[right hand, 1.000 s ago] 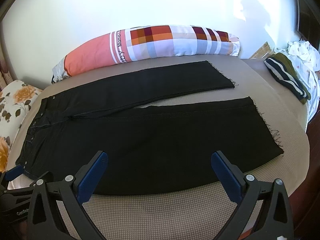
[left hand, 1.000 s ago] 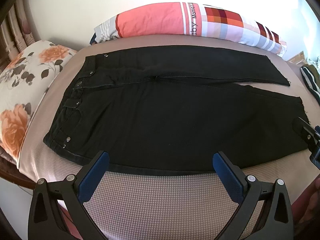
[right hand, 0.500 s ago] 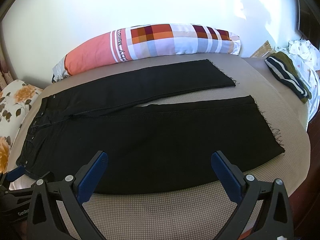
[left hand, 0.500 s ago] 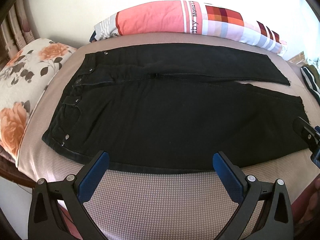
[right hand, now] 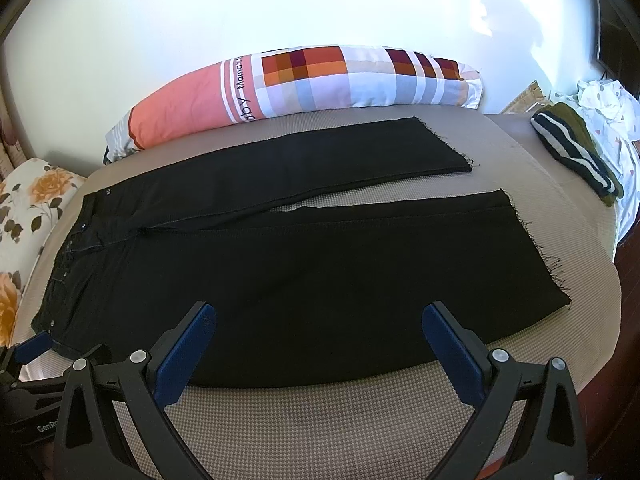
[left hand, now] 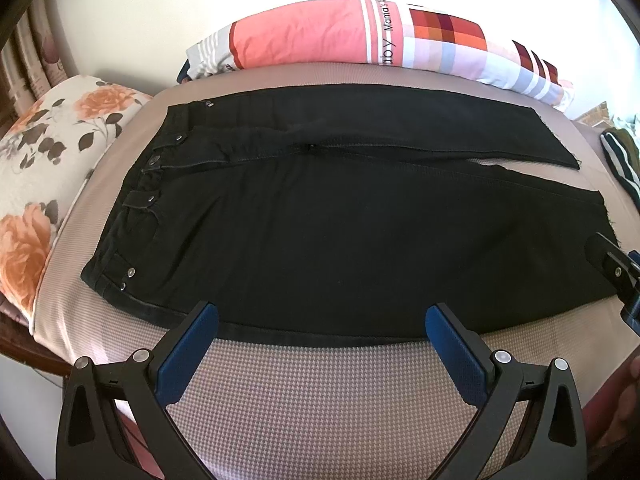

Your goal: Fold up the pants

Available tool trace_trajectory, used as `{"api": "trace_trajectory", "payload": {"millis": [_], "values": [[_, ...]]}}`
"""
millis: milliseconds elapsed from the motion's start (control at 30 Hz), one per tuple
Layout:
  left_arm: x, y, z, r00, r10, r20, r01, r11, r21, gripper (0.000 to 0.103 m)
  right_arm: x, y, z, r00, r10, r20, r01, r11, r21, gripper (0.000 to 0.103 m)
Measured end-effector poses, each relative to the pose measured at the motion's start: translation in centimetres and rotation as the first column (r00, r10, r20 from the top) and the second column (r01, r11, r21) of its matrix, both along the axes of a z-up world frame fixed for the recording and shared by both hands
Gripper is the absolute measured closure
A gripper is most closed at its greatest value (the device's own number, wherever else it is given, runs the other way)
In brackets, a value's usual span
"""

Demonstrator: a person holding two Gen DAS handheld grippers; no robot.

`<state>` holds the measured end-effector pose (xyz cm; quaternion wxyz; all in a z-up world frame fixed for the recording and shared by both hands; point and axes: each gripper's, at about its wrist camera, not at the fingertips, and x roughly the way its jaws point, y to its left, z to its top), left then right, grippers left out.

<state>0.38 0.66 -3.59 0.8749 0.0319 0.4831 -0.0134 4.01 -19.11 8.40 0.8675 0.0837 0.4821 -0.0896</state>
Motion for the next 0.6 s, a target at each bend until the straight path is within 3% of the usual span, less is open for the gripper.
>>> {"api": "trace_trajectory", "payload": {"millis": [333, 600], "values": [[0.3, 0.1, 0.0, 1.000, 0.006, 0.000, -0.006, 1.000, -0.004, 0.000, 0.1, -0.1, 0.2, 1.000, -0.006, 0.004, 0.006, 1.000, -0.005, 0.000], [1.6, 1.9, 0.7, 1.000, 0.001, 0.015, 0.000, 0.998, -0.069, 0.000, 0.7, -0.2, 1.4, 0.998, 0.023, 0.060, -0.023, 1.000, 0.005, 0.000]]}}
